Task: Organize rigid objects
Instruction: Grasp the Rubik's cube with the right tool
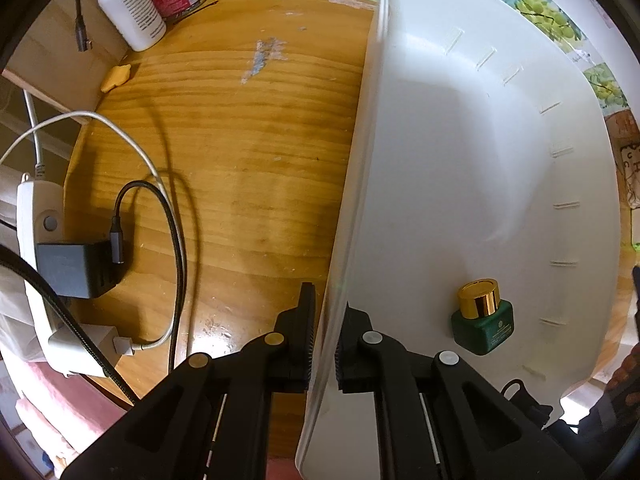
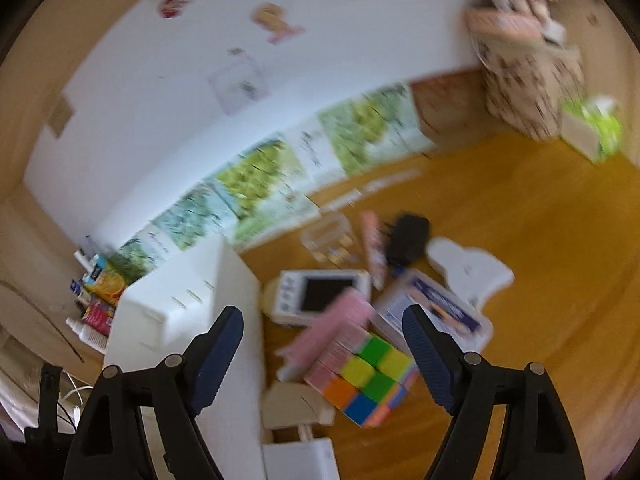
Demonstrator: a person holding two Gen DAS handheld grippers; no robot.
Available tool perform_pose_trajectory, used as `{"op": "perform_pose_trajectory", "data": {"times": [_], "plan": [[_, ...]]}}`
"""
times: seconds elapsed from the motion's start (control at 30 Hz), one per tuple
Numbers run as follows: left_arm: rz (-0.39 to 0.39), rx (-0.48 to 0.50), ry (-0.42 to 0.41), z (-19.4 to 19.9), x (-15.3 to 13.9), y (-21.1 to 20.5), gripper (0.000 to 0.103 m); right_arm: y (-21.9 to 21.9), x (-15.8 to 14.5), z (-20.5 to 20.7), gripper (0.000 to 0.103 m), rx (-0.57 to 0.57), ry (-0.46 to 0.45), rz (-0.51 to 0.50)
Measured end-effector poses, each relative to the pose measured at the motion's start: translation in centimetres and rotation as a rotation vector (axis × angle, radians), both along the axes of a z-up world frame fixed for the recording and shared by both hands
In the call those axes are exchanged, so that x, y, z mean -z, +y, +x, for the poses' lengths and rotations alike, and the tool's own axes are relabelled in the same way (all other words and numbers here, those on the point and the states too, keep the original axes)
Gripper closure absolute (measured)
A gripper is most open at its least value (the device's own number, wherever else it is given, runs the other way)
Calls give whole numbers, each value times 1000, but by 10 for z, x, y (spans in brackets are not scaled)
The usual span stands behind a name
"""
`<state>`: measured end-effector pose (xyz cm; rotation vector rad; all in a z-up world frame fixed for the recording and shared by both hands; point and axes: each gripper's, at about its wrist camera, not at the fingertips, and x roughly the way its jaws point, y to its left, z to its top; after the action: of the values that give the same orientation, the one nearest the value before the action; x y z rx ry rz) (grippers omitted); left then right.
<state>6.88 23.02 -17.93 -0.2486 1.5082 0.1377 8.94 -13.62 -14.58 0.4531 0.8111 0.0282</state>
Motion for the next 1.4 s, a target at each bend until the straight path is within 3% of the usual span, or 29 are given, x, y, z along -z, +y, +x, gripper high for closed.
{"op": "perform_pose_trajectory", "data": {"times": [0.3, 0.7, 1.13, 1.4], "plan": [[-3, -37, 8, -4, -1, 11, 94, -4, 32, 2, 20, 43, 193, 87], [1, -33, 31, -1, 11, 3, 94, 3, 62, 15, 21, 50, 341, 134], [0, -24, 35, -1, 18, 0, 94, 3, 66, 17, 27, 40, 359, 101], [-3, -23, 34, -2, 19, 1, 94, -4, 61, 9, 33, 44, 316, 154]]}}
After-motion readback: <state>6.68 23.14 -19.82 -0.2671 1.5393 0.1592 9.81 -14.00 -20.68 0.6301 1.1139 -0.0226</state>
